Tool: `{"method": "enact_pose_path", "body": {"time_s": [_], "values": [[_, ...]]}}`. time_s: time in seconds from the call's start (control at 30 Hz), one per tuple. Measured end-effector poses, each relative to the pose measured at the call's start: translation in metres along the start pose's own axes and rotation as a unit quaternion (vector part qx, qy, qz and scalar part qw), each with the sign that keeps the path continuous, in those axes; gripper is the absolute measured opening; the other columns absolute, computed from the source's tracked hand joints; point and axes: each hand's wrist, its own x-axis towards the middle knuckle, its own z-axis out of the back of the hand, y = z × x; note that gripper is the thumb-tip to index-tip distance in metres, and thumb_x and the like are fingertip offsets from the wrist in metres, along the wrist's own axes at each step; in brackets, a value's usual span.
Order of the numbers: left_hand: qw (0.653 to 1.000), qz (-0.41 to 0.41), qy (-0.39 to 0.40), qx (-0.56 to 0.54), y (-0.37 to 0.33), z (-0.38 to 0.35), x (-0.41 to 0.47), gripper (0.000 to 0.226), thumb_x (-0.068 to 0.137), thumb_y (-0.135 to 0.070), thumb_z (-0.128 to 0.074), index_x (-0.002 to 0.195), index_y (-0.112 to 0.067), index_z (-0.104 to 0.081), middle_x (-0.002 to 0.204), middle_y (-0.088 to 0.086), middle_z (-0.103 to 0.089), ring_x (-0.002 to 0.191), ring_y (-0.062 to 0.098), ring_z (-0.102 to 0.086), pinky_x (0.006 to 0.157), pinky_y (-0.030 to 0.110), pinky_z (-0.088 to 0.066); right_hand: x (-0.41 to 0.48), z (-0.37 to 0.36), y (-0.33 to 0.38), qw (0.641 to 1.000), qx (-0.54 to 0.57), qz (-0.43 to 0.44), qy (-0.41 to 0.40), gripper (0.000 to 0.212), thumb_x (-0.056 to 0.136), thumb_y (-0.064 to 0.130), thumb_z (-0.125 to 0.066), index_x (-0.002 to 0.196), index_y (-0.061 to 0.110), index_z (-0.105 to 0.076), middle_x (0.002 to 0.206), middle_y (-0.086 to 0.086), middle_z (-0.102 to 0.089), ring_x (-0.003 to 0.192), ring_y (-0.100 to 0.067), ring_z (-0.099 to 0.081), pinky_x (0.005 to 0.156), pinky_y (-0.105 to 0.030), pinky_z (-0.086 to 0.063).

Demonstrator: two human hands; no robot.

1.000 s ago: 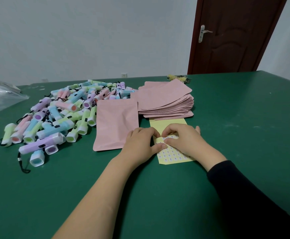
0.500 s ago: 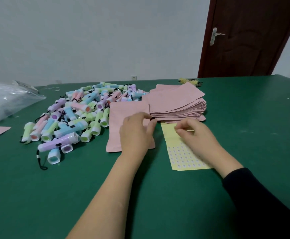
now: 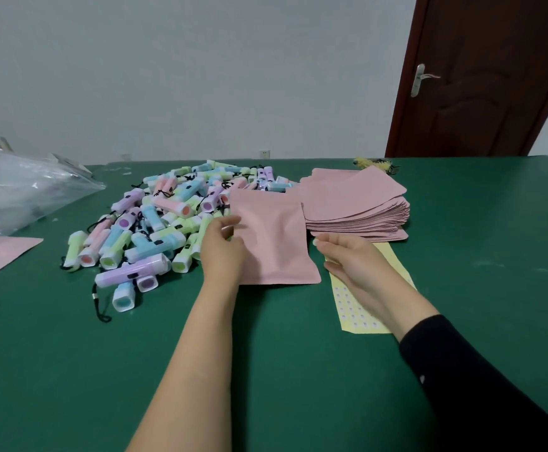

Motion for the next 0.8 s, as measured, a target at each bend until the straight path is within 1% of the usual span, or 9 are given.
{"method": "enact_pose_path", "body": {"time_s": [0.03,0.1,0.2,0.27,0.37,0.5,0.57,0.67,0.8], "values": [[1.0,-0.009,0.003,-0.028,-0.003,0.001,-0.002,0.044,0.089,0.006,-0.04,0.109,-0.028,-0.059,0.117,-0.01,-0.062,0.106,0.012,-0.059,0.09,0.032,-0.05,0.002,-0.005,0.0,1.0,0.007,-0.002,-0.003,0.009,0.092,0.014,-0.064,0.087,0.021,-0.068,0.074,0.022,-0.071,0.079,0.011,-0.063,0.097,-0.026,-0.042],[0.997,-0.026,0.005,-0.077,-0.008,0.001,-0.002,0.041,0.09,0.005,-0.041,0.103,-0.028,-0.062,0.11,-0.015,-0.064,0.107,0.009,-0.06,0.09,0.026,-0.05,0.005,-0.011,0.001,0.999,0.041,-0.007,-0.007,0.008,0.091,0.014,-0.065,0.088,0.021,-0.067,0.075,0.02,-0.072,0.076,0.012,-0.064,0.095,-0.027,-0.043],[0.99,-0.001,0.026,-0.137,-0.01,0.001,0.001,0.034,0.093,-0.001,-0.047,0.097,-0.028,-0.066,0.111,-0.007,-0.067,0.095,0.011,-0.061,0.09,0.027,-0.05,0.005,-0.008,0.002,0.992,0.123,-0.013,-0.001,0.008,0.09,0.011,-0.066,0.089,0.018,-0.067,0.078,0.011,-0.073,0.09,-0.006,-0.069,0.091,-0.031,-0.05],[0.984,0.018,0.045,-0.173,-0.012,-0.001,0.002,0.031,0.094,-0.002,-0.05,0.095,-0.028,-0.067,0.104,-0.005,-0.069,0.085,0.01,-0.061,0.085,0.024,-0.052,0.003,-0.004,0.002,0.991,0.137,-0.012,-0.002,0.008,0.089,0.011,-0.068,0.088,0.019,-0.069,0.081,0.009,-0.073,0.095,-0.012,-0.066,0.086,-0.031,-0.051],[0.974,0.018,0.069,-0.216,-0.015,-0.006,0.0,0.031,0.096,0.0,-0.05,0.094,-0.025,-0.068,0.097,-0.006,-0.07,0.082,0.009,-0.062,0.077,0.019,-0.052,0.001,-0.002,0.004,0.995,0.095,0.011,-0.035,0.006,0.088,0.015,-0.07,0.087,0.021,-0.07,0.082,0.013,-0.071,0.089,-0.007,-0.061,0.083,-0.024,-0.047],[0.953,0.036,0.105,-0.281,-0.017,-0.005,-0.001,0.028,0.098,0.002,-0.049,0.1,-0.021,-0.067,0.092,-0.008,-0.075,0.081,0.004,-0.069,0.072,0.017,-0.055,-0.002,0.002,0.007,0.992,0.115,0.028,-0.036,0.007,0.09,0.01,-0.065,0.089,0.017,-0.068,0.08,0.008,-0.074,0.072,-0.003,-0.067,0.06,-0.018,-0.048],[0.943,0.048,0.121,-0.307,-0.018,-0.003,-0.001,0.028,0.098,0.002,-0.049,0.102,-0.019,-0.066,0.09,-0.009,-0.076,0.08,0.003,-0.071,0.069,0.016,-0.055,-0.004,0.003,0.009,0.988,0.153,0.014,-0.018,0.007,0.089,0.008,-0.065,0.091,0.014,-0.068,0.081,0.004,-0.075,0.072,-0.005,-0.069,0.065,-0.02,-0.053],[0.944,0.057,0.125,-0.301,-0.018,-0.003,-0.003,0.028,0.098,0.002,-0.05,0.101,-0.02,-0.067,0.094,-0.008,-0.076,0.079,0.003,-0.07,0.07,0.016,-0.055,-0.004,-0.001,0.009,0.98,0.198,0.009,-0.003,0.008,0.087,0.004,-0.066,0.091,0.011,-0.069,0.085,-0.001,-0.074,0.081,-0.012,-0.068,0.081,-0.026,-0.055],[0.983,0.016,0.111,-0.143,-0.014,-0.01,-0.008,0.027,0.096,-0.007,-0.055,0.107,-0.029,-0.066,0.12,-0.007,-0.066,0.102,0.005,-0.061,0.086,0.024,-0.049,-0.006,-0.004,0.011,0.971,0.226,0.039,-0.065,0.011,0.087,0.004,-0.066,0.09,0.014,-0.069,0.088,-0.001,-0.074,0.089,-0.016,-0.067,0.09,-0.031,-0.052]]}}
